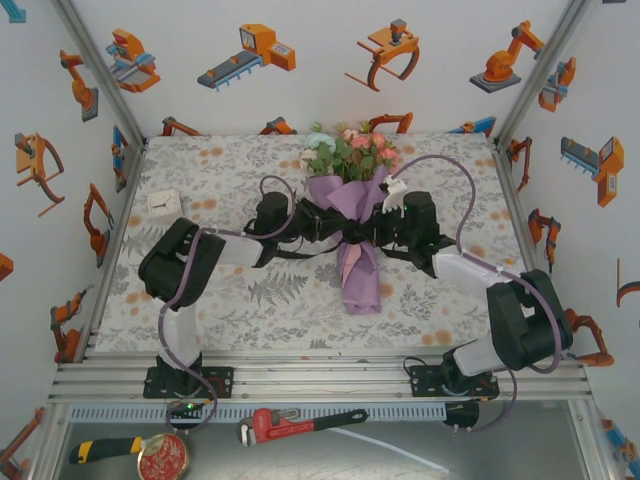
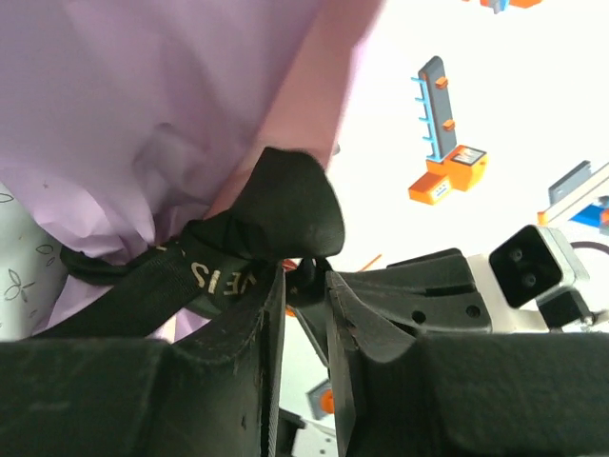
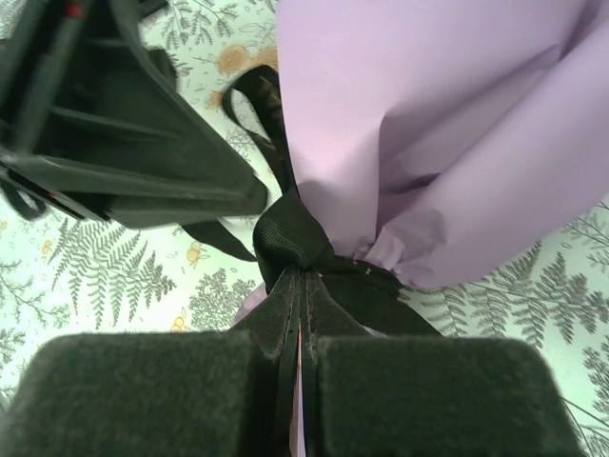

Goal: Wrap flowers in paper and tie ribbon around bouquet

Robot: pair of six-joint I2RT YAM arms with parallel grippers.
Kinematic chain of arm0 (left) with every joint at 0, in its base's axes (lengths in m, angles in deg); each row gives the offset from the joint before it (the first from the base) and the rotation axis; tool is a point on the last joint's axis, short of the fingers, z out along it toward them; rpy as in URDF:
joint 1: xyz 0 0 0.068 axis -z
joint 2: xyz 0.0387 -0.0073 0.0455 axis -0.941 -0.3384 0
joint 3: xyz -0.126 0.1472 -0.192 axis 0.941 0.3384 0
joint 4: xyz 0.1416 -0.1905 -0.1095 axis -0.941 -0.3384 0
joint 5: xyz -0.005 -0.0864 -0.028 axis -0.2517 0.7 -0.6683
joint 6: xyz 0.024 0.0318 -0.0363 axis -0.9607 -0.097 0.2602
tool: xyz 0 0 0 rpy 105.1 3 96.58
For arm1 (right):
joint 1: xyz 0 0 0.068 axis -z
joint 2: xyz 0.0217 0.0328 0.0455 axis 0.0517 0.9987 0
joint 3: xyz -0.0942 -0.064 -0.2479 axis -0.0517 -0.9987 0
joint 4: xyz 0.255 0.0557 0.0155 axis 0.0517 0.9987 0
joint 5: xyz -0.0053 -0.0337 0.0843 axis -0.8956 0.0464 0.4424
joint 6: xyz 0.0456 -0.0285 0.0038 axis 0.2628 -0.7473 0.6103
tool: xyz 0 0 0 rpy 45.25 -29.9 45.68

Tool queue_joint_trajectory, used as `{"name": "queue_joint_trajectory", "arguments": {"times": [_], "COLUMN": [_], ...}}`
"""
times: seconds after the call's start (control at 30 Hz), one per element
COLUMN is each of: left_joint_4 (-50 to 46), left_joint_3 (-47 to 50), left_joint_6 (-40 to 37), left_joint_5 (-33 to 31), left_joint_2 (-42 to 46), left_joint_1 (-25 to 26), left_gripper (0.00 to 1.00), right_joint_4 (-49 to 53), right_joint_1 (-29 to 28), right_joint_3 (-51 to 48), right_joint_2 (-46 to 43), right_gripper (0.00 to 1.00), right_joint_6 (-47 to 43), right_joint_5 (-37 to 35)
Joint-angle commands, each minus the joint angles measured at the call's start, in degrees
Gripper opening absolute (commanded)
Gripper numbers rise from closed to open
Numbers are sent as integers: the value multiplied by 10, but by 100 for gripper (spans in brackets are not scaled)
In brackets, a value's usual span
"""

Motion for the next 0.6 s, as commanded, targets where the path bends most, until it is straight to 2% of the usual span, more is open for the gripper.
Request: {"name": "queue_joint_trajectory", "arguments": {"times": [0.0,0.1,0.2,0.33,0.37,0.43,0.57], "left_joint_4": [-136,-246,-373,-424,-416,-367,-253], "left_joint_3": [-9,-26,-58,-80,-81,-79,-81], "left_joint_6": [-137,-223,-328,-386,-388,-387,-326], "left_joint_5": [-24,-68,-149,-193,-187,-139,-43], "left_joint_2": [56,89,120,135,136,130,90], "left_joint_1": [-4,-4,2,2,0,-3,-4], "left_gripper": [28,28,28,30,41,56,60], "right_joint_4": [20,40,60,78,77,74,69], "right_joint_1": [2,1,1,2,2,1,1], "right_joint_3": [-7,-5,-7,-7,-8,-6,0], "right_joint_2": [-20,-32,-44,-54,-56,-52,-44], "right_gripper": [0,0,0,0,0,0,0], "right_joint_6": [-22,-26,-39,-49,-49,-49,-45], "right_joint_5": [-31,-43,-64,-78,-77,-67,-55]}}
